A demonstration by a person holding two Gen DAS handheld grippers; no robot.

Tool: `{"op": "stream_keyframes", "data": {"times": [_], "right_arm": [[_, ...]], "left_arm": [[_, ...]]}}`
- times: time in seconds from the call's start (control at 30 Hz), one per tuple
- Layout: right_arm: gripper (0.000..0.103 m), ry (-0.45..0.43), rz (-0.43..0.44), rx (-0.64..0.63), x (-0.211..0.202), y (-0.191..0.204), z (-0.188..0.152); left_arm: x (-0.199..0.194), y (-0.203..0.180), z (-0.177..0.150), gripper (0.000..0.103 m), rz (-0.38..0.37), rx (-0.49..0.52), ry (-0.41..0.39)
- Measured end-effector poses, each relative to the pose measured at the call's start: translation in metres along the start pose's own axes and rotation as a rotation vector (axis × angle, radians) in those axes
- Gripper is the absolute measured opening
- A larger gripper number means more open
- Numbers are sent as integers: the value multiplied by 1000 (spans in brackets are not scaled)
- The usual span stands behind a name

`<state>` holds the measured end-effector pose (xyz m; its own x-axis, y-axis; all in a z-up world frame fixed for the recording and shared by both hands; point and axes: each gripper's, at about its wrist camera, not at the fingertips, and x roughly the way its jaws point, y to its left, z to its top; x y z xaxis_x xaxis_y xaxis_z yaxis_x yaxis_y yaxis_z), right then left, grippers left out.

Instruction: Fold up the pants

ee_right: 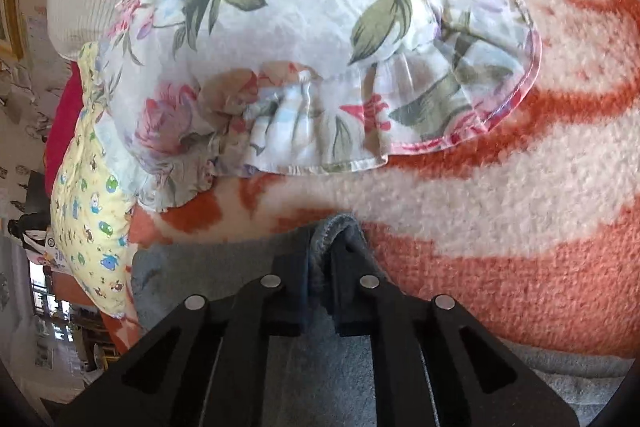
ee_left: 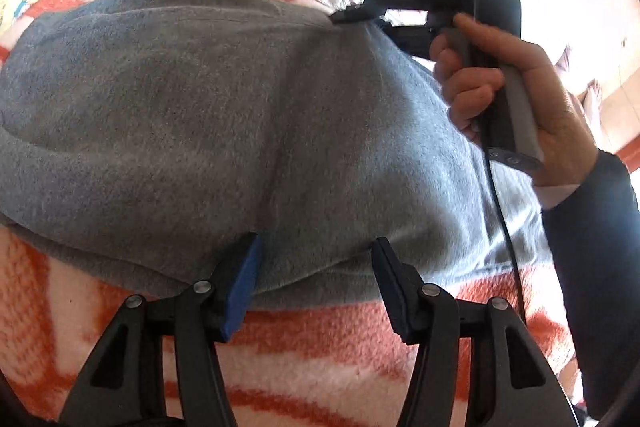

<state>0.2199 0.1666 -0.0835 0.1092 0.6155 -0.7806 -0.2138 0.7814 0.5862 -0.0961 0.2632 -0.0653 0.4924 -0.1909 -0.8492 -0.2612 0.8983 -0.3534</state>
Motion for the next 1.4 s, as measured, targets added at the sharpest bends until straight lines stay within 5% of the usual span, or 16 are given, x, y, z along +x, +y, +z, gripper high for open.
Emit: {"op": "stream_keyframes", "data": {"times": [0.13,0.43,0.6,0.77,0.97,1.17,1.4], "right_arm": [[17,-7,55,-75,-58,0,-31],[18,24,-166,-421,-185,-39,-146],[18,61,-380,-641,-202,-53,-207],[18,131,-507,-766,-192,-77,-242],[1,69,-525,-641,-212,-114,-231],[1,-23,-437,-401,-250,-157,-234],[6,-239,-375,-185,-306,-176,-263]], "left_arm": [[-14,-9,-6,57,50,96,-4],[-14,-91,8,58,108,573,-46],[2,-131,-2,59,147,845,-26],[35,-140,-12,59,207,967,83],[57,-133,-19,55,245,936,184],[43,-139,-1,56,181,788,230],[33,-214,28,56,67,823,165]]}}
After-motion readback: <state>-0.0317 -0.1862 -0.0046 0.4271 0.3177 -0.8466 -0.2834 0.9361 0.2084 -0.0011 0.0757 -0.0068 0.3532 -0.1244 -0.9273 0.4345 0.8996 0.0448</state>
